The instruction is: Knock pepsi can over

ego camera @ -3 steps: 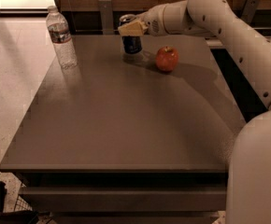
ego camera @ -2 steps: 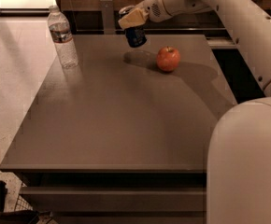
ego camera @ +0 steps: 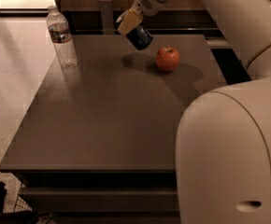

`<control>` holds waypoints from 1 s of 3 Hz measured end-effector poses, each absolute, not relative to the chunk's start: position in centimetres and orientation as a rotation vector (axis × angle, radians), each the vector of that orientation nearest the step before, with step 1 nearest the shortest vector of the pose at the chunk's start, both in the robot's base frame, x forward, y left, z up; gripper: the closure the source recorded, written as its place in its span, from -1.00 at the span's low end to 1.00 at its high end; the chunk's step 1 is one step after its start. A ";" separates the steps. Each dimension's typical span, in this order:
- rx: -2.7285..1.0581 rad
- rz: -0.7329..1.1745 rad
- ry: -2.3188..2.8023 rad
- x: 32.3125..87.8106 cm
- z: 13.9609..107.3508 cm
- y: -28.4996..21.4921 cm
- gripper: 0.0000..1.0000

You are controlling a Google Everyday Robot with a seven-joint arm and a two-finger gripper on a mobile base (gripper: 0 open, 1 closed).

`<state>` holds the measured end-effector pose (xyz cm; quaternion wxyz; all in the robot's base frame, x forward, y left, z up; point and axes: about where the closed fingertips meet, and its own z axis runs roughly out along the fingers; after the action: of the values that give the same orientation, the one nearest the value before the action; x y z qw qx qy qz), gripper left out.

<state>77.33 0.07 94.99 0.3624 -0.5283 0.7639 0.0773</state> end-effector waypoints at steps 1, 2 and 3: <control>-1.472 0.082 2.016 77.0 92.5 1.3 1.00; -1.529 0.071 2.009 77.2 89.5 3.6 1.00; -1.552 0.132 2.001 77.1 86.3 5.9 1.00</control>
Offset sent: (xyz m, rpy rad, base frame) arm -0.0021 0.0437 -0.0643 -0.2138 0.0076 0.0613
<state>77.12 5.93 86.25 0.2983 -0.5842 0.7531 0.0497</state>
